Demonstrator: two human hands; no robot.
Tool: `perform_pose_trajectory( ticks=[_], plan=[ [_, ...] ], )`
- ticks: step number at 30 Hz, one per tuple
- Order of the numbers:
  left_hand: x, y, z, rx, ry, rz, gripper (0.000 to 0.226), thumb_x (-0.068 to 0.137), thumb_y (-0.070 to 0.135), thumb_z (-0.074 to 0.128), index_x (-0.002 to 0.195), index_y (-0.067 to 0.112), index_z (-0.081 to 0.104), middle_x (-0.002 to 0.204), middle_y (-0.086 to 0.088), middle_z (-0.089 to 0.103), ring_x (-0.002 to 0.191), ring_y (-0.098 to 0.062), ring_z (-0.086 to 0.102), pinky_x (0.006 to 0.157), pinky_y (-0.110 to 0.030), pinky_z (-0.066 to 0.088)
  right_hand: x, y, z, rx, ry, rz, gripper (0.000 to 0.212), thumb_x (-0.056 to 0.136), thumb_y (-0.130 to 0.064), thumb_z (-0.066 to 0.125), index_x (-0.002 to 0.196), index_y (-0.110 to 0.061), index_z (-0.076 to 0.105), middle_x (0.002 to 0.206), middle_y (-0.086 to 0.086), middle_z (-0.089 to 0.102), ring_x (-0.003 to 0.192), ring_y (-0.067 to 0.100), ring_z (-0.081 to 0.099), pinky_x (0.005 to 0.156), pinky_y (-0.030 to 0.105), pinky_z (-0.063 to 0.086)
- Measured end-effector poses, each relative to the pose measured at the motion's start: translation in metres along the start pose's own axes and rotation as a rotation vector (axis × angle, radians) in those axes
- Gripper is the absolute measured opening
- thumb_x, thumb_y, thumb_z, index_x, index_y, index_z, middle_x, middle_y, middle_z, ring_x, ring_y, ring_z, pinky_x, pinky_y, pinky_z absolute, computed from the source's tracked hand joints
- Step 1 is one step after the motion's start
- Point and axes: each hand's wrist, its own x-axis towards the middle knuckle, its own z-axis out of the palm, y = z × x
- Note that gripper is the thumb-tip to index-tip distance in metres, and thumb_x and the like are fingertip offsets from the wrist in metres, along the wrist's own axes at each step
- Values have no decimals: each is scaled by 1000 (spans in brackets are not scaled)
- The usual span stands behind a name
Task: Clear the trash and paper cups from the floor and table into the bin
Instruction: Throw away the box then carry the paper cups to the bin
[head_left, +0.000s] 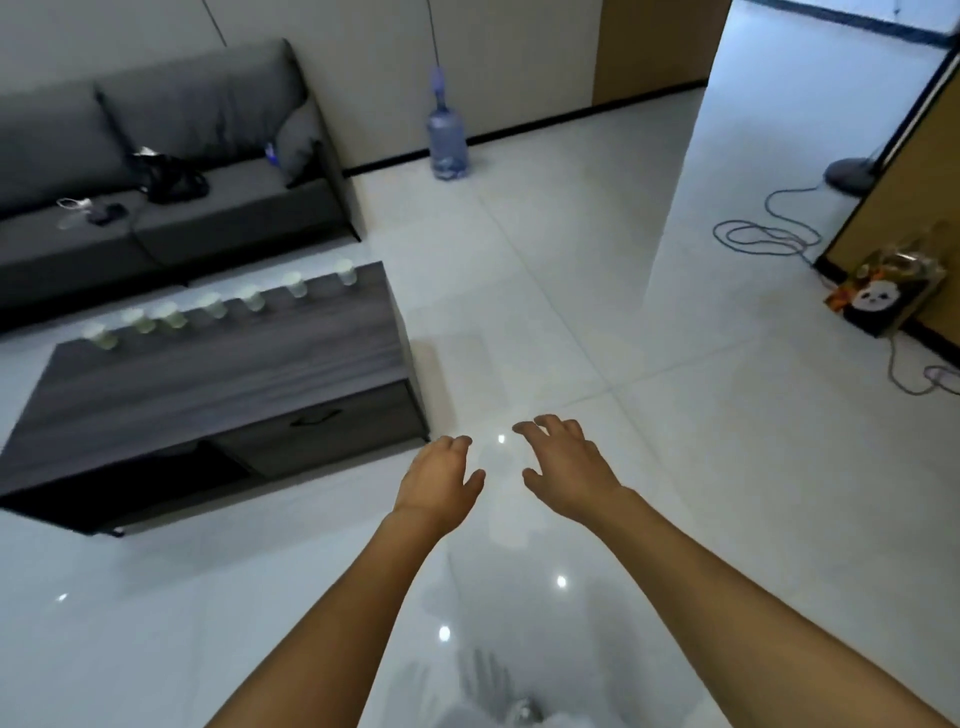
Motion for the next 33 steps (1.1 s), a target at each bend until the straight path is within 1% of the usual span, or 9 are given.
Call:
perform_pose_trajectory(
  ticks=[4, 9, 13, 17, 20, 23, 27, 30, 33],
  plan=[
    [38, -41, -22, -35, 17, -81, 49, 95, 39, 49, 139, 19, 39, 139, -3, 46, 127, -21, 43, 103, -32, 40, 63, -25, 2, -17, -41, -57, 57, 92, -24, 52, 144, -27, 31, 149, 2, 31, 133, 27, 30, 98, 38, 39],
    [109, -65, -35, -88, 30, -154, 53, 96, 38, 49, 142, 18, 35, 144, -3, 42, 133, -21, 38, 107, -33, 37, 154, -30, -1, -37, -93, -129, 57, 91, -24, 53, 144, -27, 31, 148, 2, 32, 131, 26, 32, 98, 37, 40],
    [195, -79, -49, -119, 42, -206, 52, 96, 37, 48, 142, 16, 36, 141, -4, 44, 131, -21, 38, 106, -33, 37, 251, -17, -15, -56, -120, -180, 57, 90, -24, 52, 143, -27, 31, 146, 2, 34, 129, 27, 33, 96, 39, 42],
    [283, -83, -75, -157, 27, -281, 51, 95, 36, 48, 140, 14, 37, 138, -6, 45, 129, -23, 39, 105, -35, 37, 353, -5, -44, -59, -147, -208, 58, 90, -23, 52, 143, -27, 31, 145, 2, 35, 129, 27, 33, 97, 38, 42],
    [342, -88, -96, -171, 50, -323, 46, 95, 33, 48, 137, 13, 40, 137, -7, 46, 127, -23, 40, 103, -34, 38, 423, -4, -65, -66, -168, -235, 58, 91, -24, 53, 144, -26, 31, 146, 3, 35, 130, 27, 33, 99, 38, 42],
    [392, -98, -110, -219, 65, -364, 44, 95, 33, 48, 135, 13, 42, 135, -7, 47, 126, -22, 41, 103, -34, 37, 484, -9, -78, -75, -194, -274, 58, 90, -23, 53, 144, -25, 31, 146, 4, 35, 130, 27, 33, 97, 38, 42],
    [460, -127, -122, -261, 75, -425, 47, 95, 35, 50, 137, 16, 41, 137, -5, 46, 127, -21, 40, 103, -35, 38, 568, -19, -81, -92, -244, -323, 58, 90, -23, 53, 144, -25, 30, 146, 4, 35, 130, 28, 33, 97, 39, 42],
    [518, -158, -132, -261, 54, -446, 50, 94, 34, 50, 138, 11, 40, 137, -10, 45, 128, -26, 39, 106, -36, 36, 639, -30, -80, -113, -260, -356, 59, 90, -24, 53, 144, -24, 30, 145, 5, 35, 129, 29, 34, 96, 40, 42],
    [579, -189, -148, -275, 60, -483, 45, 92, 29, 52, 131, 6, 46, 131, -15, 49, 122, -29, 43, 101, -35, 38, 708, -42, -83, -126, -274, -366, 59, 90, -24, 53, 144, -24, 30, 147, 5, 34, 131, 28, 33, 97, 40, 42]
  ],
)
